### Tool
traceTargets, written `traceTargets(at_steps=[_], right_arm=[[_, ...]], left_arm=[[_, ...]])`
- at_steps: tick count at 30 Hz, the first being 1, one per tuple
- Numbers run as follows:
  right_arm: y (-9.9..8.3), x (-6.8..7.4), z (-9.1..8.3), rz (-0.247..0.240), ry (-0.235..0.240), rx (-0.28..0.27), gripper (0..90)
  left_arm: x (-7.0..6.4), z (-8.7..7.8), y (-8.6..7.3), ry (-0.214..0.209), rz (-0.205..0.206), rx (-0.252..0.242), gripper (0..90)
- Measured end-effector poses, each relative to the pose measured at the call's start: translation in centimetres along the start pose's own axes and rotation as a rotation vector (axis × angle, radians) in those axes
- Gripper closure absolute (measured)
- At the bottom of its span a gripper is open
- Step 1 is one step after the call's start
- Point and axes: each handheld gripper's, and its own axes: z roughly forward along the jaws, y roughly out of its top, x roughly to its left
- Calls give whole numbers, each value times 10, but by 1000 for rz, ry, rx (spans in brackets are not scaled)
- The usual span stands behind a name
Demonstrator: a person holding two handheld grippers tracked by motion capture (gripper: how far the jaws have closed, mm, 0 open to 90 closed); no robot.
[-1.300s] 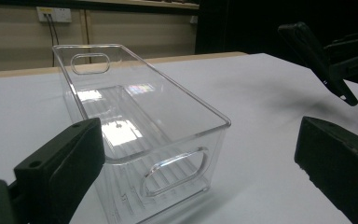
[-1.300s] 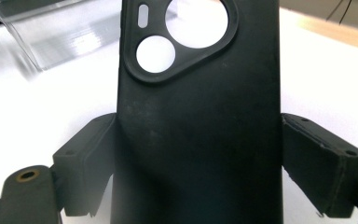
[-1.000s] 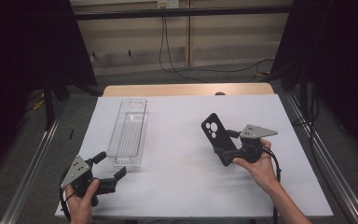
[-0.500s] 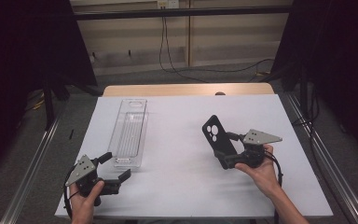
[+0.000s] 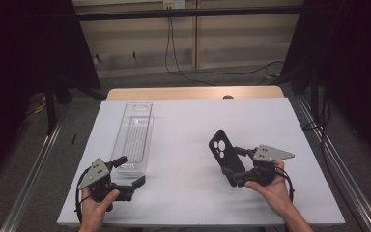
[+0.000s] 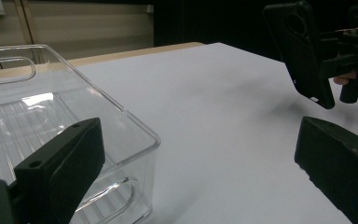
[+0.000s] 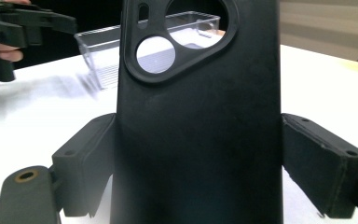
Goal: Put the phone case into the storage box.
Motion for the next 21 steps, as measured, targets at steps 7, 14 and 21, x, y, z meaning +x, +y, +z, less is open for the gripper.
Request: traceTargets(at_steps=[7,14,21], right_arm=[[0,10,-4,-4,51,-18,142],[1,17,-1,-6,88,-25,142],[1,22,3,-18,120,-23,141]], left_arm=[[-9,3,4,-49,2,3,17],[-15,10,10,-75,-9,5,21],[-22,20,20,-124,-26,-1,24]])
